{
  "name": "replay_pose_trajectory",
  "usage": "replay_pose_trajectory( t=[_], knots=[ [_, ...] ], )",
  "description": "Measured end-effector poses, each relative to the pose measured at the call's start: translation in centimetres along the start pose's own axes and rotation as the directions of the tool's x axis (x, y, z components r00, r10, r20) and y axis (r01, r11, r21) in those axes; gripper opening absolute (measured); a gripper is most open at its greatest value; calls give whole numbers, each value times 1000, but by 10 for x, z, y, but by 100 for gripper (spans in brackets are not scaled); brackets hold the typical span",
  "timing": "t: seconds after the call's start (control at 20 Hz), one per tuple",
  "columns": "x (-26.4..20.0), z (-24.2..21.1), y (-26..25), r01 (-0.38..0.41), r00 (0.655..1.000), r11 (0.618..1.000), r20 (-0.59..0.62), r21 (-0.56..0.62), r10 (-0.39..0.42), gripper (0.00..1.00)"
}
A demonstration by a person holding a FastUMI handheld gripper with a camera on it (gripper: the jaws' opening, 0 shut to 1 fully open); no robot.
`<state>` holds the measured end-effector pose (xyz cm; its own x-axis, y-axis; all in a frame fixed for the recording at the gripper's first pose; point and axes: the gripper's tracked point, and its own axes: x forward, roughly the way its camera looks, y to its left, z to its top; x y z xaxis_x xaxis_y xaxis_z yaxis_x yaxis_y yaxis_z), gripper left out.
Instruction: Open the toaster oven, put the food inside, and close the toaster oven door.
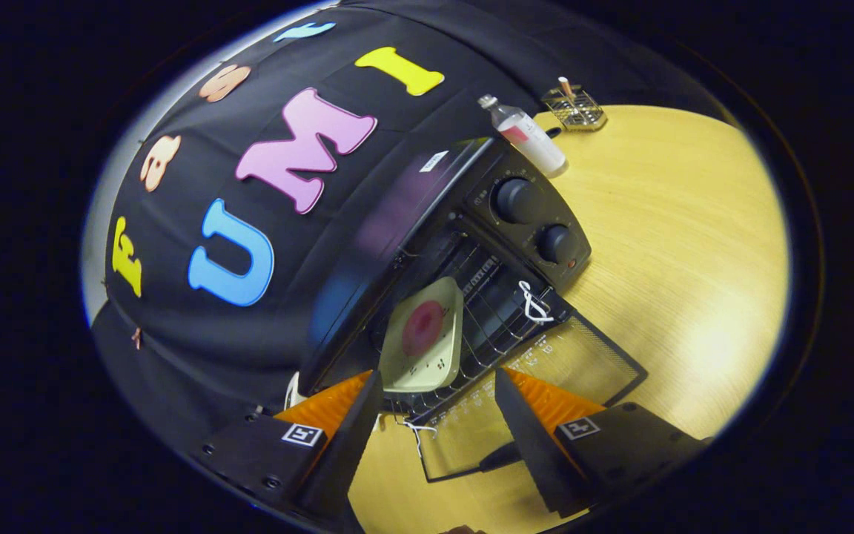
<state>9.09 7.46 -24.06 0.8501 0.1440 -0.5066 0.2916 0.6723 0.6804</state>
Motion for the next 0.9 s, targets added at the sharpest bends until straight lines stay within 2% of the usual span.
replay_pose_trajectory(
  t=[0.15, 0.4, 0.55, 0.7, 0.9],
  knots=[
    [-26, -22, -4, 3, 999, 981, -51, -195, -13, 99],
    [-59, -61, -38, 33, 985, 875, -132, -483, -110, 99],
    [-58, -83, -65, 51, 971, 809, -159, -586, -177, 99],
    [-45, -98, -92, 91, 954, 726, -150, -681, -261, 99],
    [-19, -105, -110, 127, 936, 657, -129, -743, -327, 100]
  ],
)
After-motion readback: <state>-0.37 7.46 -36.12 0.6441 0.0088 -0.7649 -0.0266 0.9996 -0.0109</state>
